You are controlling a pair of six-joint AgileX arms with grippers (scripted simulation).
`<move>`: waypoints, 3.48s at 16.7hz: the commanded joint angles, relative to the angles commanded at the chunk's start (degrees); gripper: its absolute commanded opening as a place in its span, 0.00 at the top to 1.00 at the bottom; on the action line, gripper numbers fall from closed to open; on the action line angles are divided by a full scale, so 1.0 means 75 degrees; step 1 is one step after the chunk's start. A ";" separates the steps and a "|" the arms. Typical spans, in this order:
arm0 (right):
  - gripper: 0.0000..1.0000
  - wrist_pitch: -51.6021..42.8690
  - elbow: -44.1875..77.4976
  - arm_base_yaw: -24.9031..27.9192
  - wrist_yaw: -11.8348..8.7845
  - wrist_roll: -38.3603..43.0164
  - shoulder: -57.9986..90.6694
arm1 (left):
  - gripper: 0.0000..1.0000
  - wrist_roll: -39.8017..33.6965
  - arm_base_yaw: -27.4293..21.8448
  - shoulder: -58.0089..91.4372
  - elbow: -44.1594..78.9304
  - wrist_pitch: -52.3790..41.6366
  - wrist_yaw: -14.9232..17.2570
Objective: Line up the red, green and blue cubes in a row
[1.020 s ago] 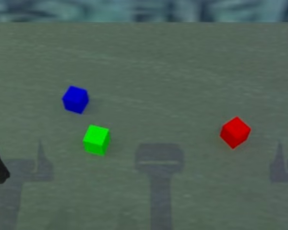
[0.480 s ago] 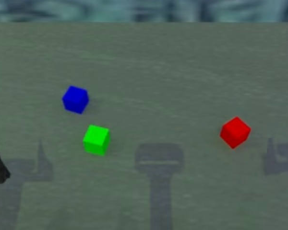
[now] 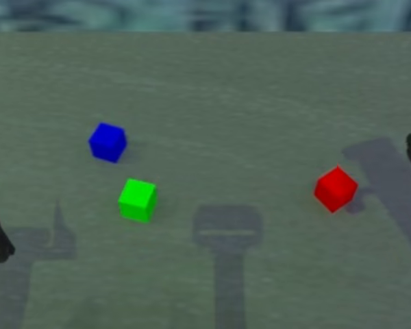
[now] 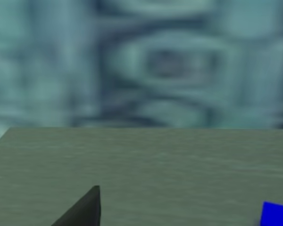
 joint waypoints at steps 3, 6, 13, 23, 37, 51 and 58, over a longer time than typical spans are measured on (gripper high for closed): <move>0.00 -0.1261 0.1693 0.0395 -0.0005 -0.0282 0.2407 | 0.00 0.0000 0.0000 0.0000 0.0000 0.0000 0.0000; 0.00 -0.2335 0.3231 0.0747 -0.0013 -0.0528 0.4346 | 0.00 0.0000 0.0000 0.0000 0.0000 0.0000 0.0000; 0.00 -0.3702 0.5551 0.1230 0.0000 -0.0870 0.7054 | 0.00 0.0000 0.0000 0.0000 0.0000 0.0000 0.0000; 0.00 -0.3186 0.5307 0.1248 0.0004 -0.0895 0.7418 | 0.00 0.0000 0.0000 0.0000 0.0000 0.0000 0.0000; 0.30 -0.1447 0.4351 0.1269 0.0011 -0.0863 0.8168 | 0.00 0.0000 0.0000 0.0000 0.0000 0.0000 0.0000; 1.00 -0.1447 0.4351 0.1269 0.0011 -0.0863 0.8168 | 0.00 0.0000 0.0000 0.0000 0.0000 0.0000 0.0000; 1.00 -0.1866 0.4644 0.1286 -0.0053 -0.0837 0.7794 | 0.00 0.0000 0.0000 0.0000 0.0000 0.0000 0.0000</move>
